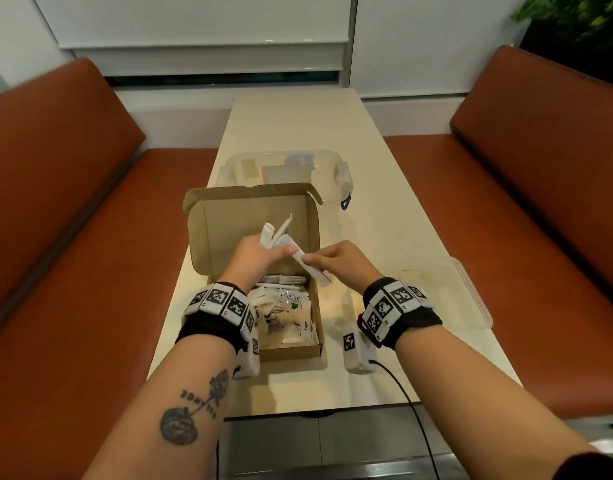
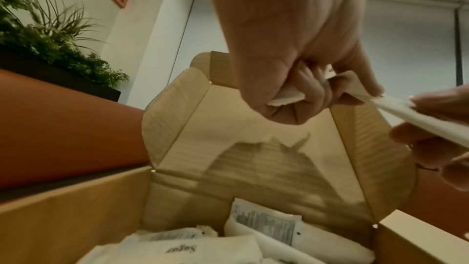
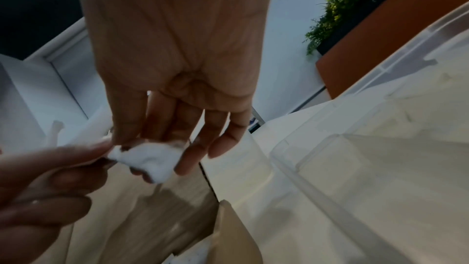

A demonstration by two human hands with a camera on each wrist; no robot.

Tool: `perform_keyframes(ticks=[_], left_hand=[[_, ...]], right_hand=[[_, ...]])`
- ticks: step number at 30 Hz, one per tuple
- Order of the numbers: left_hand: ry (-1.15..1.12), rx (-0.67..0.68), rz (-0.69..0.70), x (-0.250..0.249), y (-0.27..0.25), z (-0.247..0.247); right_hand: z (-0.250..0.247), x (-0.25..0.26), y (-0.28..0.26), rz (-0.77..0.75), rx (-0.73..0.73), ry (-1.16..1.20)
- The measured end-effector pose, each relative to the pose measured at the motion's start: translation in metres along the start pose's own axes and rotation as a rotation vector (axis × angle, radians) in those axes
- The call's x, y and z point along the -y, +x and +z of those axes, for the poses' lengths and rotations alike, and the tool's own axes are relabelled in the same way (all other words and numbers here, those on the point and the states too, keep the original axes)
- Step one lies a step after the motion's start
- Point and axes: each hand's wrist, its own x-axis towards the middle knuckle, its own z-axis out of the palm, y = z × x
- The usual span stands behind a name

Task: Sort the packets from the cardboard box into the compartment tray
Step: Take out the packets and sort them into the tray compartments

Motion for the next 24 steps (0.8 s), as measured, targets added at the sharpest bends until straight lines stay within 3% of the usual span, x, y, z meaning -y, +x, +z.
perform_keyframes(ticks=[4, 9, 12, 18, 24], left_hand=[[-0.042, 0.006, 0.0, -0.002, 0.003, 0.006], [-0.064, -0.013, -0.002, 0.005, 0.005, 0.023], [-0.076, -0.044, -0.005, 0.012, 0.005, 0.036], [-0.098, -0.043, -0.037, 0.018, 0.008, 0.055], [-0.088, -0.057, -0.043, 0.016, 0.015, 0.062]], right_hand=[[-0.001, 0.002, -0.003, -0.014, 0.056, 0.094], [-0.015, -0.002, -0.008, 0.075, 0.108, 0.149], [-0.033, -0.01, -0.013, 0.169, 0.061, 0.075], [-0.059, -0.034, -0.02, 0.312, -0.186, -0.113], [-0.033, -0.047, -0.017, 0.436, -0.072, -0.42]])
